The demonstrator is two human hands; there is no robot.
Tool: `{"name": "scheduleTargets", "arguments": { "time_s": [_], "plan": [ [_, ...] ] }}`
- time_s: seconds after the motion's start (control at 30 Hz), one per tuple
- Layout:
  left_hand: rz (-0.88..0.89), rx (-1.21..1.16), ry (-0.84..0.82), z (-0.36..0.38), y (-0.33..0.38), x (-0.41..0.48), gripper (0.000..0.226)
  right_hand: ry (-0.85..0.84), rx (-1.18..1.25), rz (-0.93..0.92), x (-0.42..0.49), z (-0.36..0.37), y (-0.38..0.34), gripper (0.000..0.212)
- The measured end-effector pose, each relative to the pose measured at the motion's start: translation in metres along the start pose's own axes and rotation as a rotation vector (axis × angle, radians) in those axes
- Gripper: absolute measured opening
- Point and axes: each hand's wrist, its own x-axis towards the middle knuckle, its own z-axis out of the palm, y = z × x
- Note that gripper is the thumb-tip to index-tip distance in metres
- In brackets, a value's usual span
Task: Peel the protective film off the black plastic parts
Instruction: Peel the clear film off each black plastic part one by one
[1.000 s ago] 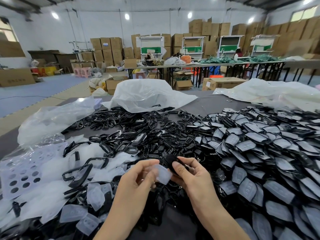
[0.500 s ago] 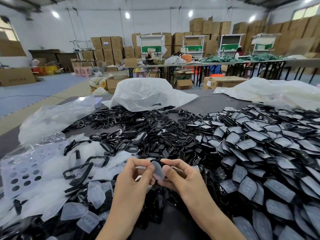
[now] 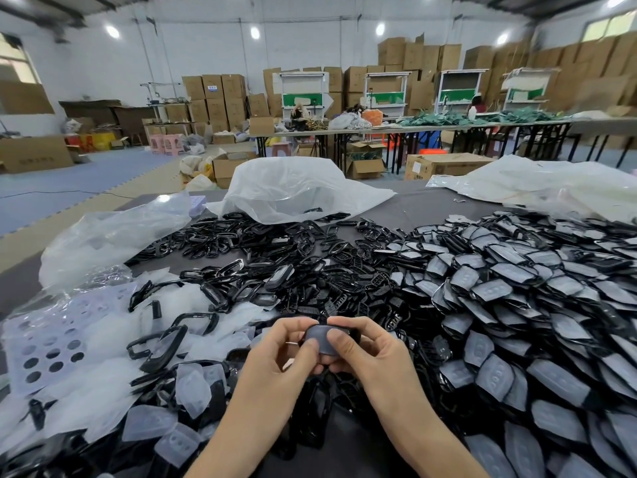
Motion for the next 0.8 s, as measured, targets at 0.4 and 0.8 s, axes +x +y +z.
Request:
{"name": "scheduleTargets", "arguments": {
  "time_s": [0.4, 0.8],
  "plan": [
    [-0.042, -0.114, 0.046, 0.0035, 0.0014, -0.0041, 0.019, -0.085, -0.013, 0.025, 0.0007, -0.0039, 0.0006, 0.023],
    [0.119, 0.121, 0.068, 0.0058, 0.0000, -0.0058, 0.031, -0.072, 0.147, 0.152, 0.0054, -0.0034, 0.0076, 0.019]
  ]
}}
